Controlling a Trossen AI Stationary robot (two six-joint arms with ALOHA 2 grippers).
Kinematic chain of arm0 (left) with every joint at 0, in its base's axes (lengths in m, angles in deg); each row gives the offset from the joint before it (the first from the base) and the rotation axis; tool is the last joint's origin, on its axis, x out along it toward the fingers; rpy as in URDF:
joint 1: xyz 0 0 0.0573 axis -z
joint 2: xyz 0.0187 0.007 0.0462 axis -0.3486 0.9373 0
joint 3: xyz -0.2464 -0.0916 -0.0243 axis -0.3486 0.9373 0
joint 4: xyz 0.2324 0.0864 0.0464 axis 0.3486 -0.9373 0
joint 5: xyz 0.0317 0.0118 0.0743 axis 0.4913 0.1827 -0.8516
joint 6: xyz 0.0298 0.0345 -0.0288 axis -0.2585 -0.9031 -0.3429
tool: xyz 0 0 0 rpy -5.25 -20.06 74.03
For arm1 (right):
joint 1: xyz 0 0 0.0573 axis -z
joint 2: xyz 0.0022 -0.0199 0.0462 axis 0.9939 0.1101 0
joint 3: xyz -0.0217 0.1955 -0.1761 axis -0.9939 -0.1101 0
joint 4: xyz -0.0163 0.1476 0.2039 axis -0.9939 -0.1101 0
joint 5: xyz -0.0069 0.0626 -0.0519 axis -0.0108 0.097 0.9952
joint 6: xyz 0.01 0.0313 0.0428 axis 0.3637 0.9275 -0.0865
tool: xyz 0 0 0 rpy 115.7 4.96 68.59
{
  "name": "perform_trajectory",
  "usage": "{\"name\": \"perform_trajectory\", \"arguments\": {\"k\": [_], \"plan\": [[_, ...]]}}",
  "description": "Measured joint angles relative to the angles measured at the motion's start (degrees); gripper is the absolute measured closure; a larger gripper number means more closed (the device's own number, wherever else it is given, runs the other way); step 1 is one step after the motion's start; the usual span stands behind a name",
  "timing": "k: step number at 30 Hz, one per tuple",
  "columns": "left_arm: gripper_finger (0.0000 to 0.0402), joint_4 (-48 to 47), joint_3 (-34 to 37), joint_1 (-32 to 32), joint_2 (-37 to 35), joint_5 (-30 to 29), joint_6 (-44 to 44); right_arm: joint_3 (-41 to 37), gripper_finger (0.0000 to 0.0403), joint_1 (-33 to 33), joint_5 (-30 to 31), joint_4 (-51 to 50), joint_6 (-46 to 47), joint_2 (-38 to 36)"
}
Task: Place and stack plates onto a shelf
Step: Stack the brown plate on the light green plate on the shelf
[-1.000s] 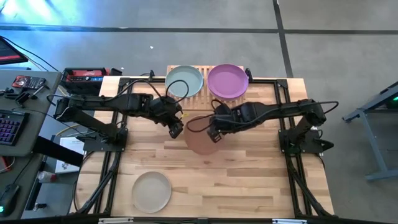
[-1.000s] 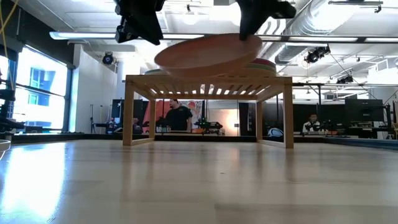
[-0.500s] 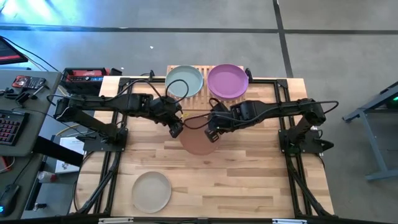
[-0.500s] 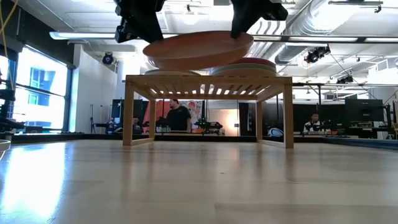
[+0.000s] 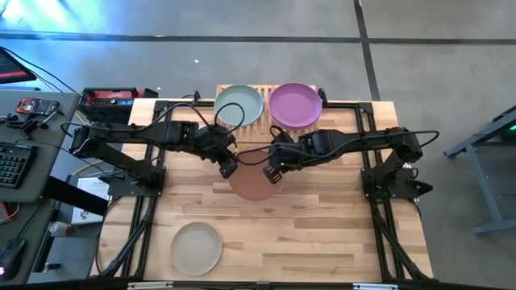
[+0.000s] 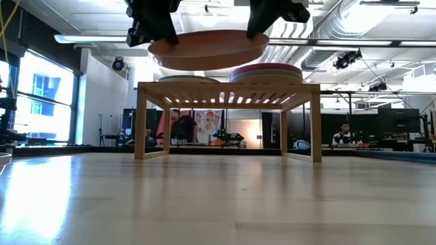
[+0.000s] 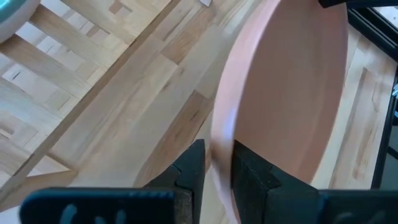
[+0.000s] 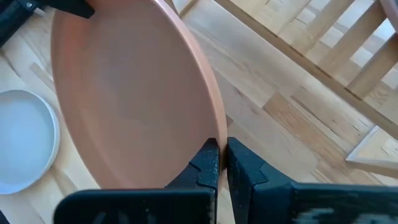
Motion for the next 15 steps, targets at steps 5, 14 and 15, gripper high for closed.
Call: {"name": "perform_trajectory", "arguments": {"k": [5,14,15], "plan": [[0.0384,-0.1,0.0,0.0,0.0,-0.4,-0.9,0.0,0.0403,0.0,-0.3,0.1,0.0,0.0],[0.0398,-0.1,0.0,0.0,0.1,-0.9,-1.0,0.1,0.0402,0.0,-1.7,0.2,-2.0,-0.2],[0.0398,-0.1,0.0,0.0,0.1,-0.9,-1.0,0.1,0.0402,0.0,-1.7,0.1,-2.2,-0.2]]}}
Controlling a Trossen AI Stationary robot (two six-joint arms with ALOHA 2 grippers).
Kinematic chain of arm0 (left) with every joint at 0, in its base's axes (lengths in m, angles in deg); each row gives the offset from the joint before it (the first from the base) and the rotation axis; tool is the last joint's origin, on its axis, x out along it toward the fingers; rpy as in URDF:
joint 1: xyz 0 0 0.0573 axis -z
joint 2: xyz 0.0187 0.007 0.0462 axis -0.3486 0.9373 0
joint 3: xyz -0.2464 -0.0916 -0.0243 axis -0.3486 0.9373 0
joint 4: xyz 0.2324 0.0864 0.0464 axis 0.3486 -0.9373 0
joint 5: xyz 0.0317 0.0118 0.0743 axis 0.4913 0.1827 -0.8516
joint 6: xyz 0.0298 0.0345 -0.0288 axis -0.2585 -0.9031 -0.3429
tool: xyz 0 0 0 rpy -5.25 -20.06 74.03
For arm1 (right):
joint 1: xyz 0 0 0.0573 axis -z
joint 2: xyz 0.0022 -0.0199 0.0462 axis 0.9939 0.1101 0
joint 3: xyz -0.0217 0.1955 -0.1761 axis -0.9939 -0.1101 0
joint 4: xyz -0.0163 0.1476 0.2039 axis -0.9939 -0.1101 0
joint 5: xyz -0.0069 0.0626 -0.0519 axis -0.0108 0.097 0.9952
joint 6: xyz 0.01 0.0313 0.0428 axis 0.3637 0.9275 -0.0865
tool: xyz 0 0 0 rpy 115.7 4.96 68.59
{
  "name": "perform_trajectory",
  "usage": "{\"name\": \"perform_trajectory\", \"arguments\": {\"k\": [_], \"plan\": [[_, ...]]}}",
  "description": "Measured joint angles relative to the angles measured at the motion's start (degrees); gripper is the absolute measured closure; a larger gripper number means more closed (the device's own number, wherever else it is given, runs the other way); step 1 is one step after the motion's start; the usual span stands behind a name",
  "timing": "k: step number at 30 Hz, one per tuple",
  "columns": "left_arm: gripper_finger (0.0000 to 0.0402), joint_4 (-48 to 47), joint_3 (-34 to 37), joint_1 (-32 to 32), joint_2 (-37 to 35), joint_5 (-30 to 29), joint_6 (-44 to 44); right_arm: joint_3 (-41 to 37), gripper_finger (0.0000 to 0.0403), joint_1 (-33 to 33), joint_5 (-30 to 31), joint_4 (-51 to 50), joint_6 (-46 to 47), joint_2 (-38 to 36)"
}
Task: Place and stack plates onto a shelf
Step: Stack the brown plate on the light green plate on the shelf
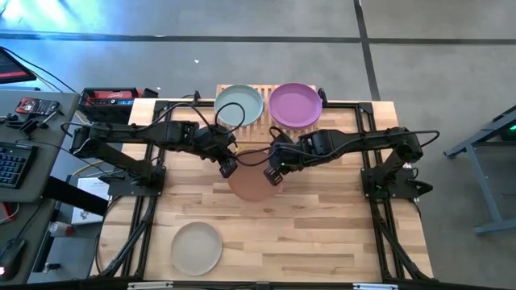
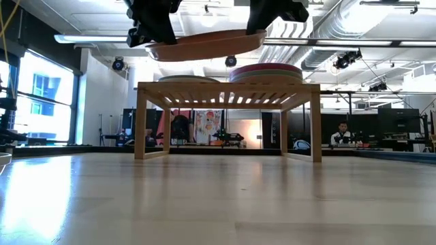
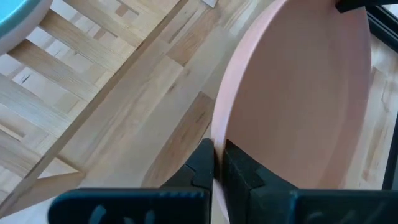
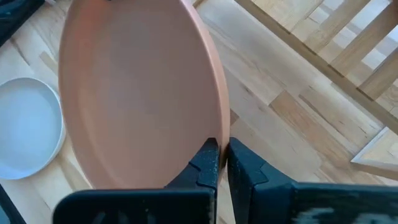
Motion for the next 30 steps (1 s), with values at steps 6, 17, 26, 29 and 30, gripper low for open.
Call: {"name": "perform_trajectory", "arguments": {"k": [6,17,26,29,30], "plan": [[0.0398,-0.1,0.0,0.0,0.0,0.0,0.0,0.0,0.0385,0.1,0.0,0.7,-1.3,0.0],[0.04,-3.5,0.0,-2.3,-0.1,0.1,-1.0,0.0,0.0262,2.1,1.5,2.8,-4.5,-1.1],[0.0401,-11.3,-4.9,-9.6,-0.1,1.6,-4.4,-0.1,0.0235,8.1,0.3,2.2,-8.6,-6.9],[0.0401,-13.0,-8.9,-13.3,-0.2,1.5,-6.0,-0.1,0.0235,9.9,0.3,2.3,-11.4,-8.1],[0.0401,-13.3,-10.2,-14.7,-0.2,1.5,-6.7,-0.1,0.0235,10.4,0.2,2.3,-12.5,-8.3]]}}
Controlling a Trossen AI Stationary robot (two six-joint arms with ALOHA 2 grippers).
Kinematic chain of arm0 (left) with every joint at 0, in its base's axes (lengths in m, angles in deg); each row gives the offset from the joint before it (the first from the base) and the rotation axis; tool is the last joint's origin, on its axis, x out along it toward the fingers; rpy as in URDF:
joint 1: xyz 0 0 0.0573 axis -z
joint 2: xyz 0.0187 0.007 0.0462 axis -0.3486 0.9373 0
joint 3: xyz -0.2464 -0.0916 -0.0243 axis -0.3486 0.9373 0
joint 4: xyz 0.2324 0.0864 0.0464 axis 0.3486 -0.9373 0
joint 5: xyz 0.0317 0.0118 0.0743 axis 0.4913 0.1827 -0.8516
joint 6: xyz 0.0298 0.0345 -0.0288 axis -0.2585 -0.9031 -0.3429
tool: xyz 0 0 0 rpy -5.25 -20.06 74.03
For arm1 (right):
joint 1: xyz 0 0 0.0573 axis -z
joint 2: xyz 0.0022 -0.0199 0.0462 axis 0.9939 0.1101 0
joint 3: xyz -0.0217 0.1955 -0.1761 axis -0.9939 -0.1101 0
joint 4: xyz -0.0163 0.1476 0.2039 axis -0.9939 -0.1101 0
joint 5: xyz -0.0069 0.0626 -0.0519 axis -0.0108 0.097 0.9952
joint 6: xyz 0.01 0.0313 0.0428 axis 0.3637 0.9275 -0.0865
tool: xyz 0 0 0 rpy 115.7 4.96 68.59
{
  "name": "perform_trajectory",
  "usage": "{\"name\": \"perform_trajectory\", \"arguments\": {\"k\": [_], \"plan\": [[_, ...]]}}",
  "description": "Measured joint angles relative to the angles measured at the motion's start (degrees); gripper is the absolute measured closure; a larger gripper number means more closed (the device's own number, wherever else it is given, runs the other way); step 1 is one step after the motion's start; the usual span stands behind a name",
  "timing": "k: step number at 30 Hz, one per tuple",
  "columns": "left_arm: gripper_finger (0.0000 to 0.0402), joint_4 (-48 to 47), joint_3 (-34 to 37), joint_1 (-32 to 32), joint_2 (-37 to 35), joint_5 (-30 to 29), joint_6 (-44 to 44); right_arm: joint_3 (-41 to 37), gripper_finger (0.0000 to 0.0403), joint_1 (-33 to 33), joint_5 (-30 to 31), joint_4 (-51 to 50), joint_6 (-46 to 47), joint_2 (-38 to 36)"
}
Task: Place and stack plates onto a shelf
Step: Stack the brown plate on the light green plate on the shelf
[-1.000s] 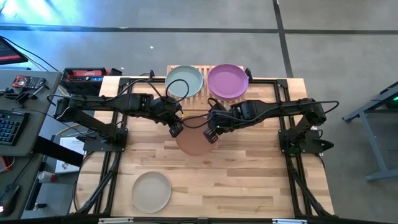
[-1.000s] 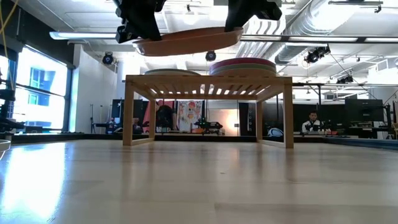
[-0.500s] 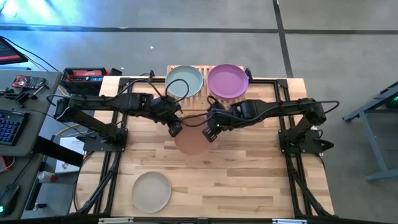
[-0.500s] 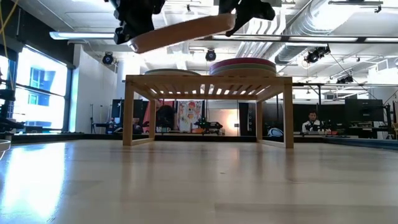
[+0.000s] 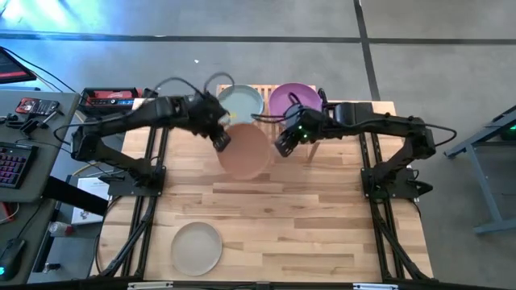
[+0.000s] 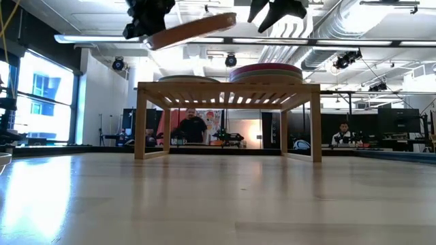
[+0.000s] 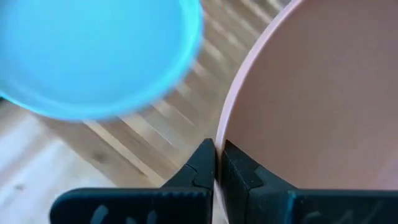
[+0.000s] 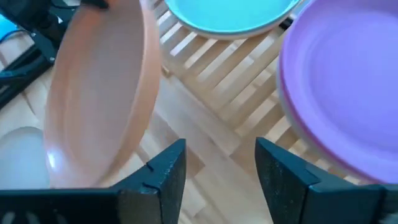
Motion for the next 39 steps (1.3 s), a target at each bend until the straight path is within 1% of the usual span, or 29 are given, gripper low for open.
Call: {"name": "perform_trajectory", "arguments": {"k": [7,11,13,17,22,25,30,35,39], "plan": [[0.0401,0.3,-6.6,-11.6,0.1,-0.4,-4.2,0.0,0.0236,2.7,-0.1,-0.3,-6.7,0.0],[0.04,3.5,-8.0,-17.9,0.1,-2.2,-5.9,-0.1,0.0236,3.9,0.1,-0.3,-8.3,0.2],[0.0399,5.8,-8.2,-21.0,0.1,-2.0,-5.9,-0.1,0.0236,4.5,1.0,-0.3,-8.3,0.2],[0.0398,9.2,-8.2,-26.8,0.7,1.0,-5.8,-0.1,0.0236,5.8,1.5,-0.3,-10.7,0.2],[0.0398,9.3,-8.2,-32.4,2.6,5.3,-3.9,-0.1,0.0236,7.6,1.4,-0.3,-14.3,0.2],[0.0397,9.3,-8.2,-34.0,4.1,7.4,-2.4,-0.1,0.0236,8.6,1.3,-0.3,-16.1,0.2],[0.0397,8.8,-8.2,-34.0,7.1,9.6,-0.4,-0.1,0.0236,10.3,1.3,-0.3,-19.0,0.2],[0.0397,4.8,-8.2,-33.5,9.9,9.8,1.4,-0.1,0.0236,11.2,1.2,-0.9,-19.8,0.2],[0.0397,1.2,-8.2,-33.5,11.6,11.8,2.2,-0.1,0.0236,11.3,1.2,-1.5,-19.8,0.2]]}}
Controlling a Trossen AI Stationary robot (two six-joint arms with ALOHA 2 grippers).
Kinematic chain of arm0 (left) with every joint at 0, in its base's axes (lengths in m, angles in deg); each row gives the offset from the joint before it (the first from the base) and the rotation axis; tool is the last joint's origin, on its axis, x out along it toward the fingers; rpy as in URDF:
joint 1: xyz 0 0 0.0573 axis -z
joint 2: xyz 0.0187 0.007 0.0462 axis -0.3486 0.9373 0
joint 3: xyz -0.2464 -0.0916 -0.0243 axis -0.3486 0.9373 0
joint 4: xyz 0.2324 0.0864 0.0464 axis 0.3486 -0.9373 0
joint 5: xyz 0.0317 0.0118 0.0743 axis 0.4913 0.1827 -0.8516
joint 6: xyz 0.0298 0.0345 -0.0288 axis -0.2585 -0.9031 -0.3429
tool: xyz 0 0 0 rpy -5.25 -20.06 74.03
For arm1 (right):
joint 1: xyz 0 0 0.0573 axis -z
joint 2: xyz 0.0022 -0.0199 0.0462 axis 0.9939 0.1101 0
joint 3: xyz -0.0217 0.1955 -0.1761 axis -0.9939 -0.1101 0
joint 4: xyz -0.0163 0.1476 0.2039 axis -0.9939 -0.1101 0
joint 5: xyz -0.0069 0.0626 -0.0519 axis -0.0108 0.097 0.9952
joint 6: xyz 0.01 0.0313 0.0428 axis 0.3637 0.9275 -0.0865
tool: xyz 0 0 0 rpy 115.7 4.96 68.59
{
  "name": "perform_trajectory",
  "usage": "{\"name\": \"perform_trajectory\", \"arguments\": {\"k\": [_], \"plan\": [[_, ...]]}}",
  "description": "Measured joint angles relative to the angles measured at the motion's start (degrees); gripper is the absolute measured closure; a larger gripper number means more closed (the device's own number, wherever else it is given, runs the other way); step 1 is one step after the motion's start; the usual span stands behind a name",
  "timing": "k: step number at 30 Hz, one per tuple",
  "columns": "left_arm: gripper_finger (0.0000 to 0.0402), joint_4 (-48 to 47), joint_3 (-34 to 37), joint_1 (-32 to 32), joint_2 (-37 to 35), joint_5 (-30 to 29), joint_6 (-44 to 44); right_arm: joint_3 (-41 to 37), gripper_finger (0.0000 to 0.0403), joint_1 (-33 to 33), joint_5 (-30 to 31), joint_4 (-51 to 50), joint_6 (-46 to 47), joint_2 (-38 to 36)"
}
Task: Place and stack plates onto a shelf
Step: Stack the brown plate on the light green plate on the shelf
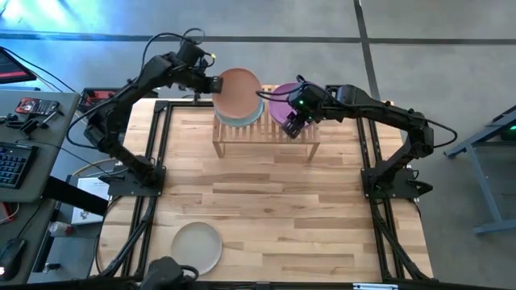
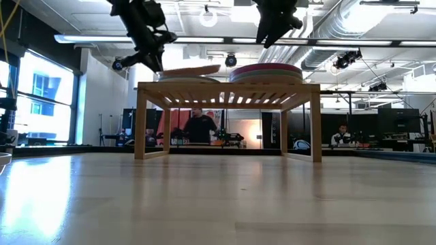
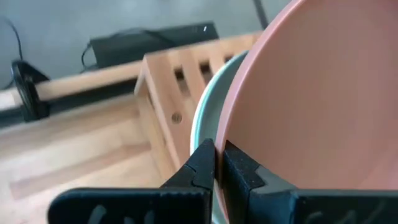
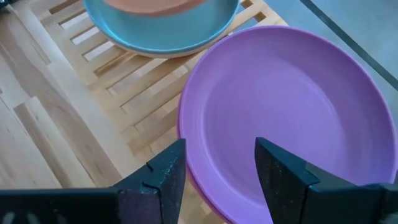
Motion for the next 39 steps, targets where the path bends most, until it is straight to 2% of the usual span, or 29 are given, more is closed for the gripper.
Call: {"name": "perform_trajectory", "arguments": {"k": [31,39], "plan": [[0.0397,-3.0,0.0,1.3,1.7,-0.2,2.0,0.0,0.0236,0.0,-0.1,-0.1,0.5,0.0],[0.0397,-2.9,0.0,2.3,2.2,-2.5,1.6,0.0,0.0236,0.0,-0.1,-0.1,0.6,0.0]]}}
